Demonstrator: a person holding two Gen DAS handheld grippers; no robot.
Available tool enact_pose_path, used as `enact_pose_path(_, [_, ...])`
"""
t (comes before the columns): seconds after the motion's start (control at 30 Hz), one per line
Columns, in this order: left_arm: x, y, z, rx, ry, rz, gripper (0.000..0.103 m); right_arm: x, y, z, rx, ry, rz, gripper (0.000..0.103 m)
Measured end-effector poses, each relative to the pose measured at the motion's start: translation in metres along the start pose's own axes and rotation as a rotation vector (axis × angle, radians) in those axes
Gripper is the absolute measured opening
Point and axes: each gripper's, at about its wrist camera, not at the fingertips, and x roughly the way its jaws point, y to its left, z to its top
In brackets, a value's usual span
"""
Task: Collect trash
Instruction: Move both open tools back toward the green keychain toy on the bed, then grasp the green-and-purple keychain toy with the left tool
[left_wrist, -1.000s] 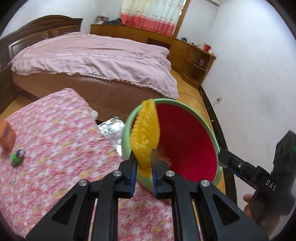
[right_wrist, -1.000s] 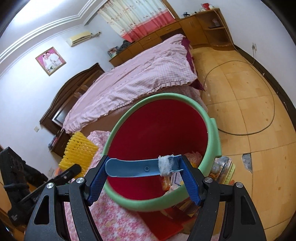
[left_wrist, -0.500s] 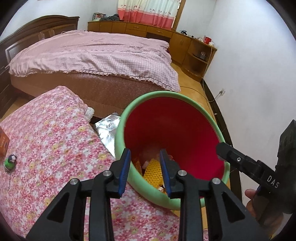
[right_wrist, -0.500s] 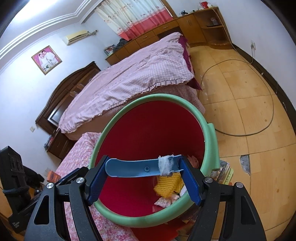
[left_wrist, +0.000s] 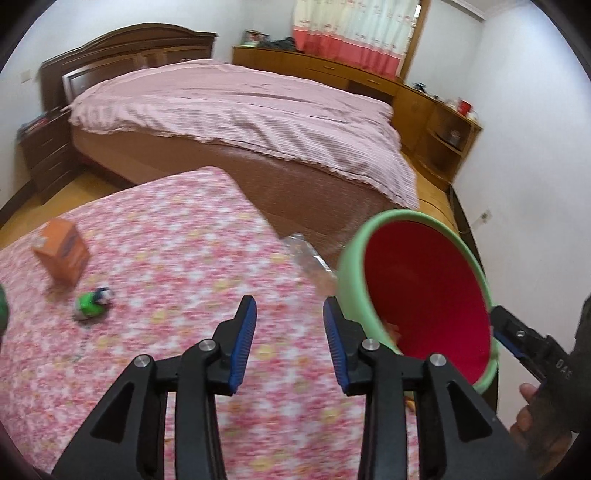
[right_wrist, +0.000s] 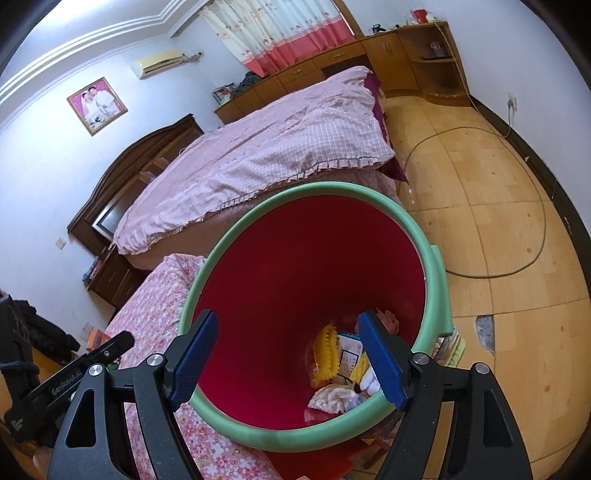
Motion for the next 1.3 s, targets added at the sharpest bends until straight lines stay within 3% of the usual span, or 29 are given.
enact_pose_path(0.33, [-0.011, 0.073, 0.002, -0.119, -0.031, 0.15, 0.038, -0.003, 0.006, -0.004, -0.012, -0.016, 0.004, 0.079])
enact_pose_path(0.6, [0.0, 0.117, -0.003, -0.184, 0.007, 0.241, 0.038, -0.002, 0.018, -0.008, -0.047, -0.011, -0.001, 0.079])
enact_pose_path(0.67, [0.005, 0.124, -0.005, -0.193, 0.015, 0.258, 0.038, 0.0, 0.019, -0.008, -0.049, -0.008, -0.003, 0.079])
enact_pose_path(0.77, [0.013, 0.129, -0.008, -0.197, 0.02, 0.279, 0.048, 0.002, 0.021, -0.009, -0.054, 0.0, -0.006, 0.079])
enact_pose_path(1.2, [0.029, 0.145, -0.009, -0.226, 0.013, 0.307, 0.048, 0.009, 0.023, -0.011, -0.055, 0.02, -0.027, 0.079])
enact_pose_path(1.3, [0.029, 0.15, -0.009, -0.241, -0.001, 0.318, 0.034, 0.008, 0.026, -0.013, -0.063, 0.024, -0.03, 0.079])
